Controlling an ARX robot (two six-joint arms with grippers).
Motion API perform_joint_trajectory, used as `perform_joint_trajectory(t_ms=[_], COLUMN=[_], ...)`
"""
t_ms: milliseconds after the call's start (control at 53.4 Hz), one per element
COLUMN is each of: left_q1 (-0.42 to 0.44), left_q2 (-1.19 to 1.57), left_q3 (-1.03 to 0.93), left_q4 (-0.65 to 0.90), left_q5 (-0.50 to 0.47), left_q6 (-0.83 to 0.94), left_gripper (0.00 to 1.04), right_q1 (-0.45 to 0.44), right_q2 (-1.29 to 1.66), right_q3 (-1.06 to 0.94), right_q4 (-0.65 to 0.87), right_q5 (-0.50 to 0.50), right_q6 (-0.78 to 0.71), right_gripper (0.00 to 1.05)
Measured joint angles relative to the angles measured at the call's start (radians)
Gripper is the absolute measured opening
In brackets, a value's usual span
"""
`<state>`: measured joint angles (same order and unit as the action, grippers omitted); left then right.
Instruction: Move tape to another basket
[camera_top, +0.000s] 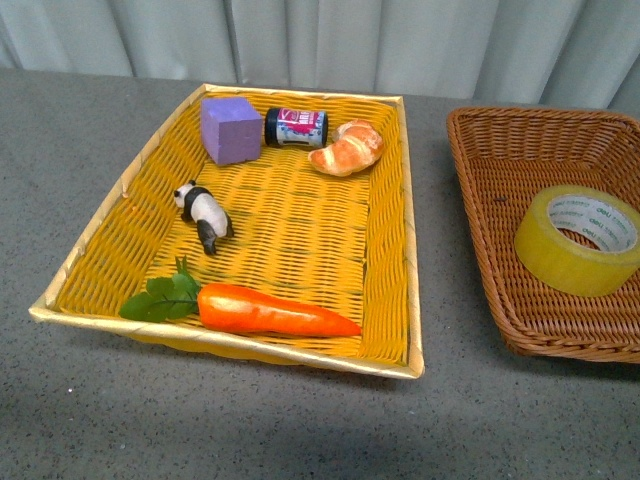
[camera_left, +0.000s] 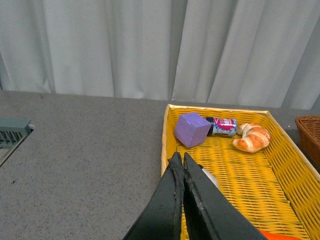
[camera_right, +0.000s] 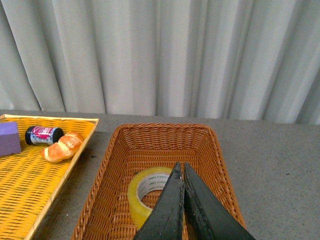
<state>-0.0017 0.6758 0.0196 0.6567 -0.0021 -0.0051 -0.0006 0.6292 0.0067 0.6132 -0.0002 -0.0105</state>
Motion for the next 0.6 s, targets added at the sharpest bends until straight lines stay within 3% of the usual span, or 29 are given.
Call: perform_joint_trajectory(t_ms=[600], left_q1=[0.000], left_q2=[-0.357], left_q3=[-0.001], left_q4=[-0.335], left_q5=[0.000], left_q6=[0.000], left_gripper=[0.04], right_q1=[0.000], right_q2=[-0.335], right_q3=[-0.002], right_q4=[-0.316], right_q5=[0.000], right_q6=[0.000], right_gripper=[0.01])
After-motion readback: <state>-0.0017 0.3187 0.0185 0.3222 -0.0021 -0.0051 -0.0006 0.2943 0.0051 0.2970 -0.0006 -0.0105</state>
